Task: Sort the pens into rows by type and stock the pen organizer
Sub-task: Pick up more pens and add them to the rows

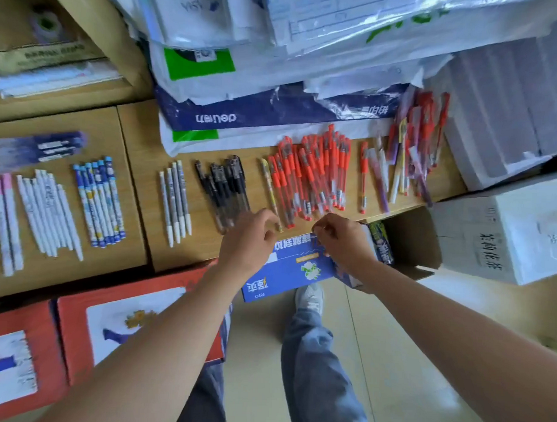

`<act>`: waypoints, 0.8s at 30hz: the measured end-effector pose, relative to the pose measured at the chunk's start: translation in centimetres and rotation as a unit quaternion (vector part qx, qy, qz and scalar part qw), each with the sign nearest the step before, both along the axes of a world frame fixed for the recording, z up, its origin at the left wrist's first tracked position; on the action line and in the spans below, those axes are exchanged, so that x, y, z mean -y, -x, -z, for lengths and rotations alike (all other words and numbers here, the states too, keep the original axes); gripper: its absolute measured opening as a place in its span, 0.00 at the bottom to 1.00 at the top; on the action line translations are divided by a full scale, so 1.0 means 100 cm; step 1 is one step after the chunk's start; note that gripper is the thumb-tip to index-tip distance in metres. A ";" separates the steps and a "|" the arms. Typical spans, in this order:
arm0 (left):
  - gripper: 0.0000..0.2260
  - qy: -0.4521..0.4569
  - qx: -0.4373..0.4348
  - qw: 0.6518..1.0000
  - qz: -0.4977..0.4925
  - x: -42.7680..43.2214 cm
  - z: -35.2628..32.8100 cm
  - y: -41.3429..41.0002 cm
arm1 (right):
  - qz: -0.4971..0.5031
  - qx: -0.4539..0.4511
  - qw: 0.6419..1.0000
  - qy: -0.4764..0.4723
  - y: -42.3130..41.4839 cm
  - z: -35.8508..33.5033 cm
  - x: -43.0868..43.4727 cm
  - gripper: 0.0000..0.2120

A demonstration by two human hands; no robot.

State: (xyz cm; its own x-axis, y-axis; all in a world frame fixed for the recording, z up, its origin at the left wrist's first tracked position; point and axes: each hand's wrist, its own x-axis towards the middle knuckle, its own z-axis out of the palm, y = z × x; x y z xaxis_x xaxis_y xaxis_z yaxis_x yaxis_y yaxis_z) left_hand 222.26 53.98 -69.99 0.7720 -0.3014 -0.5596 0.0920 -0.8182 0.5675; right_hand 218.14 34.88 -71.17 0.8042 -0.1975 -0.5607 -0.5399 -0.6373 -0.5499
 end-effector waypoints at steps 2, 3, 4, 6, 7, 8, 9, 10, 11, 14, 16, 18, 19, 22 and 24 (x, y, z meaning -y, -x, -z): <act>0.14 -0.026 0.001 1.000 -0.007 0.026 0.006 0.000 | -0.010 0.001 1.000 -0.003 -0.003 0.002 0.027 0.04; 0.16 -0.038 0.006 0.999 -0.013 0.037 0.009 0.000 | -0.018 0.004 1.000 -0.003 -0.004 0.003 0.038 0.04; 0.18 -0.048 0.010 0.999 -0.019 0.046 0.011 -0.001 | -0.025 0.005 1.000 0.002 -0.007 0.005 0.049 0.07; 0.21 -0.071 0.011 0.997 -0.021 0.059 0.014 -0.002 | -0.038 0.004 0.999 0.007 -0.013 0.007 0.064 0.13; 0.23 -0.085 0.008 0.996 -0.017 0.064 0.015 -0.003 | -0.048 0.002 0.999 0.007 -0.016 0.008 0.068 0.15; 0.24 -0.100 0.005 0.995 -0.011 0.067 0.016 -0.004 | -0.060 -0.001 0.998 0.007 -0.019 0.010 0.071 0.18; 0.24 -0.110 0.002 0.994 -0.010 0.069 0.017 -0.005 | -0.072 -0.008 0.997 0.005 -0.021 0.012 0.073 0.19; 0.24 -0.117 0.002 0.993 -0.011 0.071 0.017 -0.006 | -0.080 -0.013 0.997 0.004 -0.023 0.014 0.075 0.20; 0.24 -0.122 0.007 0.992 -0.013 0.072 0.017 -0.006 | -0.082 -0.016 0.997 0.003 -0.024 0.015 0.076 0.19; 0.22 -0.139 0.045 0.989 -0.015 0.075 0.015 -0.007 | -0.067 0.010 0.998 0.013 -0.027 0.015 0.082 0.14; 0.20 -0.138 0.074 0.987 -0.028 0.078 0.013 -0.009 | -0.038 0.038 0.998 0.029 -0.029 0.012 0.090 0.10; 0.17 -0.126 0.102 0.986 -0.037 0.083 0.011 -0.012 | 0.017 0.051 0.997 0.063 -0.034 0.010 0.102 0.06; 0.17 -0.120 0.112 0.986 -0.035 0.086 0.011 -0.015 | 0.048 0.057 0.993 0.087 -0.036 0.010 0.110 0.06; 0.18 -0.110 0.134 0.985 -0.022 0.097 0.012 -0.023 | 0.107 0.061 0.981 0.148 -0.044 0.012 0.132 0.09; 0.19 -0.110 0.135 0.984 -0.024 0.104 0.014 -0.027 | 0.107 0.034 0.977 0.183 -0.047 0.015 0.144 0.11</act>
